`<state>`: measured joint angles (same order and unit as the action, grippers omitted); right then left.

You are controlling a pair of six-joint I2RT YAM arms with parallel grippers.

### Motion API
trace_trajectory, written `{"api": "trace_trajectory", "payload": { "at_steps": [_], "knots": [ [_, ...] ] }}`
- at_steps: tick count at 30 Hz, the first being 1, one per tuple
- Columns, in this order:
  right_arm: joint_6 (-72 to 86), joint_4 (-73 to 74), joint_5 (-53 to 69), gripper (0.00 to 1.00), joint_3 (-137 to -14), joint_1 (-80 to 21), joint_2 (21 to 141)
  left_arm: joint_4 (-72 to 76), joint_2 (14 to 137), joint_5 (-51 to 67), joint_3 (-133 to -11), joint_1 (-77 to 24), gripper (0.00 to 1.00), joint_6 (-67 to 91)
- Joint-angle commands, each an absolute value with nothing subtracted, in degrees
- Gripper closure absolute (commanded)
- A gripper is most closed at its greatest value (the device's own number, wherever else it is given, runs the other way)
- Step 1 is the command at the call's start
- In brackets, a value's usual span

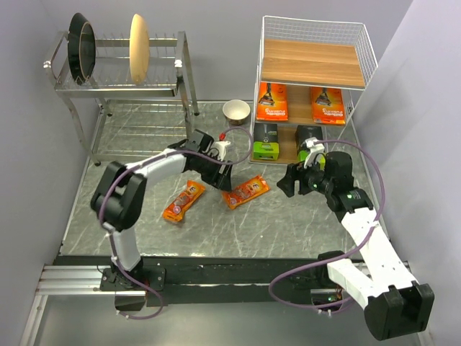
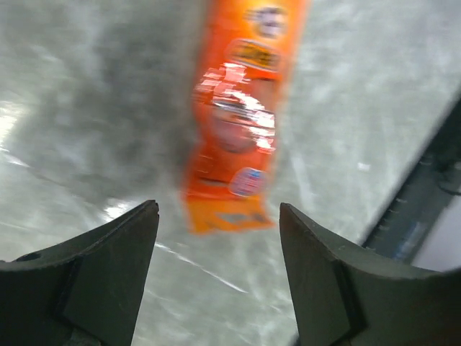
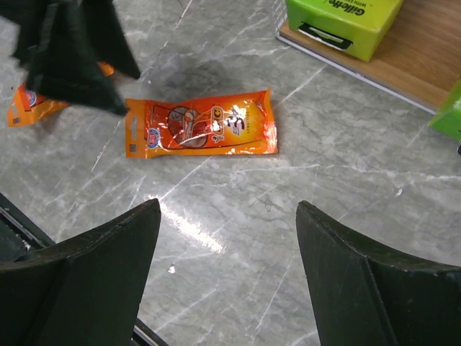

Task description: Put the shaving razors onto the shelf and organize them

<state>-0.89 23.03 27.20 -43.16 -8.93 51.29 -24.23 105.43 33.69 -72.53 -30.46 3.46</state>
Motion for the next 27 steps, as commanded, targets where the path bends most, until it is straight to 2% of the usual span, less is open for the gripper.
{"api": "trace_trajectory", "payload": {
  "at_steps": [1,5,11,19,22,25,27],
  "knots": [
    [-0.2,23.1,28.8,0.18,-44.4,-7.2,49.0,-27.0,108.5,31.9,-79.7,-28.8,0.26,-4.0],
    [-0.2,22.6,29.4,0.17,-43.7,-5.4,48.9,-32.2,114.1,35.1,-83.6,-28.7,0.27,-6.4],
    [-0.2,22.1,29.7,0.17,-43.6,-4.2,49.9,-34.8,117.2,40.0,-83.2,-29.3,0.31,-9.0],
    [-0.4,21.9,30.0,0.17,-43.4,-4.0,51.4,-32.3,117.8,42.8,-79.9,-30.3,0.37,-7.6],
    [-0.3,21.6,30.1,0.17,-43.2,-4.0,51.5,-32.0,118.4,44.3,-79.5,-31.3,0.43,-7.2],
    [-0.4,21.8,30.1,0.17,-43.0,-4.0,51.5,-32.2,119.2,46.2,-79.5,-32.0,0.56,-7.3],
    [-0.6,22.0,29.5,0.17,-42.9,-4.0,51.3,-31.8,119.5,47.5,-79.3,-32.0,0.70,-6.7]
  ]
}}
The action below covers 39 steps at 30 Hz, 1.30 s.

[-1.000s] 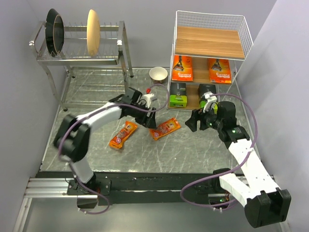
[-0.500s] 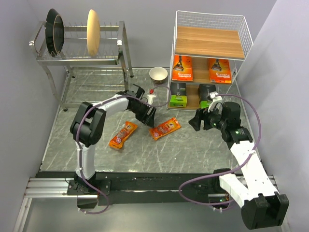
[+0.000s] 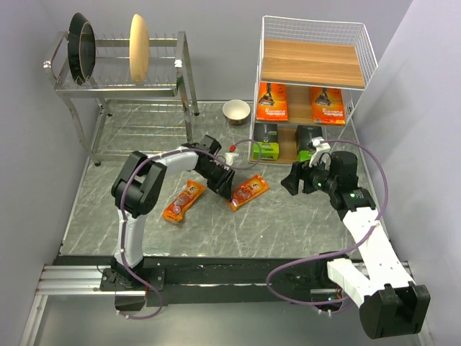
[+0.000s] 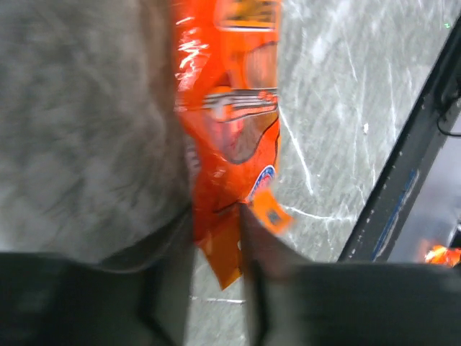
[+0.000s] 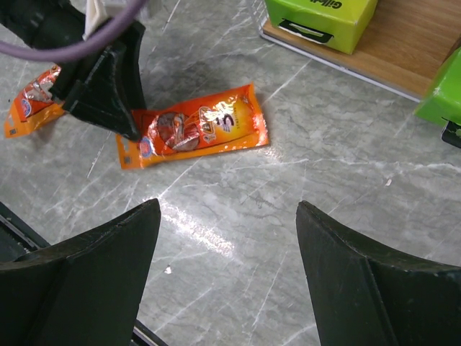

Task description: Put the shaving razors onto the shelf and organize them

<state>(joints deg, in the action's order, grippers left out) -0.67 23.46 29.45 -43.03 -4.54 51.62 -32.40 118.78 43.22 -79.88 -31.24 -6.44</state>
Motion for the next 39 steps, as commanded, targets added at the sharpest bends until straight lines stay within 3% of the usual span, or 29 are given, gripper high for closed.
{"api": "trace_trajectory", "payload": {
  "at_steps": [1,2,5,14,20,27,33,39],
  "knots": [
    [-0.9,22.2,29.4,0.17,-42.8,-4.0,51.3,-32.0,119.8,48.6,-79.4,-32.0,0.79,-6.5],
    [-1.1,22.3,29.2,0.17,-42.8,-4.0,51.2,-32.6,120.3,49.0,-80.0,-32.0,0.90,-6.4],
    [-1.5,22.8,28.7,0.17,-42.5,-4.0,50.6,-33.1,119.5,50.9,-80.1,-31.9,0.99,-5.2],
    [-2.5,22.9,24.1,0.17,-41.7,-2.7,49.4,-36.6,101.1,65.4,-79.3,-31.1,0.99,-4.8],
    [-1.4,22.4,22.1,0.17,-41.7,-1.2,50.0,-24.3,96.6,68.6,-88.1,-30.5,0.99,9.4],
    [-0.4,23.2,24.1,0.17,-43.8,-1.1,51.0,4.5,98.7,61.7,-96.9,-30.4,0.99,41.8],
    [2.2,23.1,24.6,0.17,-43.5,-1.1,50.8,-1.6,107.3,46.5,-120.7,-31.8,0.99,48.8],
    [2.0,24.5,24.6,0.17,-43.3,-1.1,50.2,-0.4,112.2,36.5,-129.2,-33.1,0.99,59.0]
  ]
}}
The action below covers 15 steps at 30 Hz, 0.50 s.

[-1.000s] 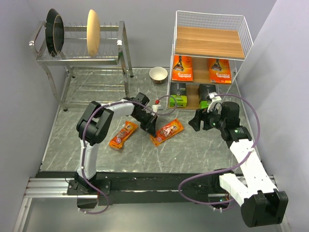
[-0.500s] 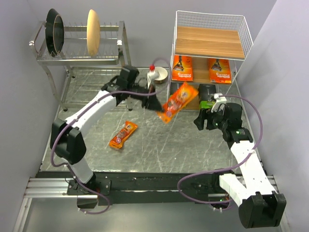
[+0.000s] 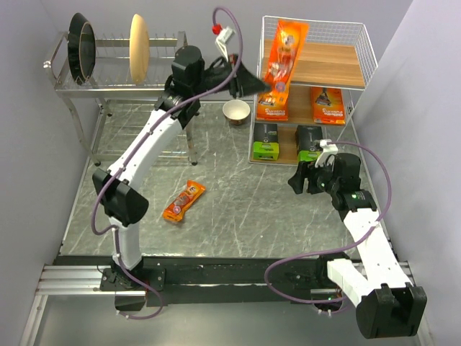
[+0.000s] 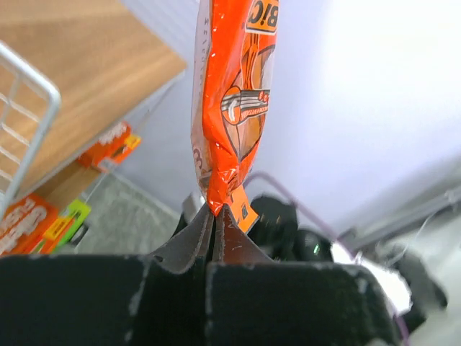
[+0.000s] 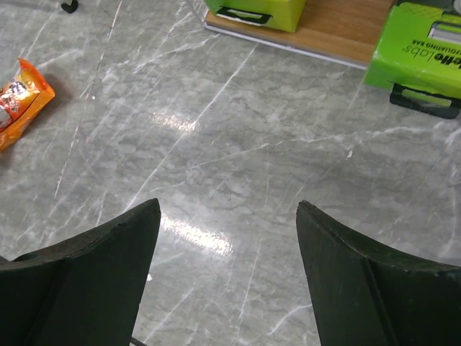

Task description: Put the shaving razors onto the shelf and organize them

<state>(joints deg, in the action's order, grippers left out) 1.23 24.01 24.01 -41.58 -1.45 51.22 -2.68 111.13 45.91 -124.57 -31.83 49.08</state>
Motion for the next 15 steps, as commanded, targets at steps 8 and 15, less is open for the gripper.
{"api": "trace_trajectory", "payload": {
  "at_steps": [8,15],
  "knots": [
    [4.0,21.6,25.3,0.17,-42.8,-0.4,51.2,0.1,116.4,32.3,-135.9,-33.4,0.97,61.6],
    [4.2,21.4,25.4,0.17,-42.5,-0.4,51.6,-2.5,117.2,29.8,-135.9,-33.2,0.96,63.0]
  ]
}}
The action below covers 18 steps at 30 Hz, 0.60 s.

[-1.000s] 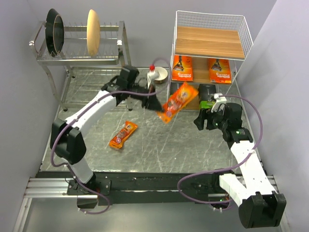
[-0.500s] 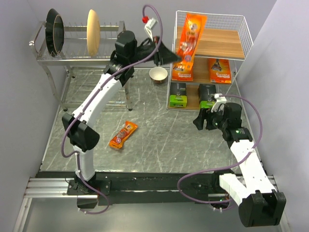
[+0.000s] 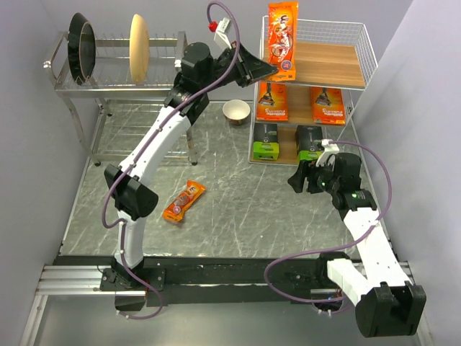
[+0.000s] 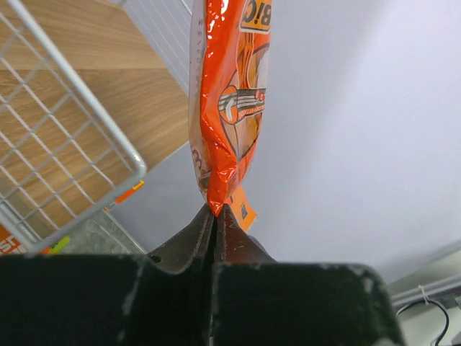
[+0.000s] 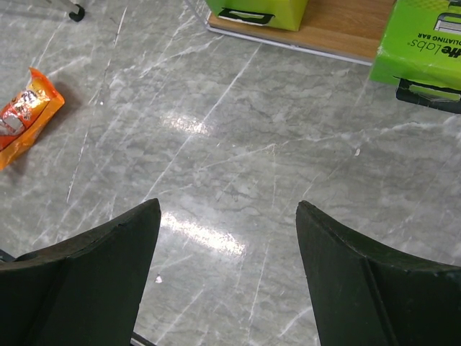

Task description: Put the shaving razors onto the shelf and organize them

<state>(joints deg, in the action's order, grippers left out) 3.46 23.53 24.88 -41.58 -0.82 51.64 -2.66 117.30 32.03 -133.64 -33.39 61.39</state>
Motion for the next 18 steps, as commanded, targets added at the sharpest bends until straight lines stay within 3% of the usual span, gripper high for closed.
{"api": "trace_trajectory", "payload": {
  "at_steps": [1,11,15,17,18],
  "knots": [
    [4.5,21.3,25.4,0.17,-42.4,-0.3,51.5,-2.5,117.3,30.2,-135.7,-33.2,0.95,62.7],
    [5.4,19.7,25.8,0.17,-40.6,-0.4,51.1,-5.7,115.9,29.9,-131.0,-33.6,0.97,62.4],
    [5.7,19.3,25.9,0.17,-40.4,-0.3,51.1,-8.3,116.9,27.3,-132.0,-33.4,0.93,62.4],
    [5.7,19.6,25.9,0.17,-40.7,-0.3,51.2,-8.8,117.2,26.7,-132.0,-33.3,0.88,63.4],
    [5.5,19.6,25.8,0.17,-40.8,-0.3,51.2,-9.0,117.3,26.0,-132.1,-33.3,0.70,63.6]
  ]
}}
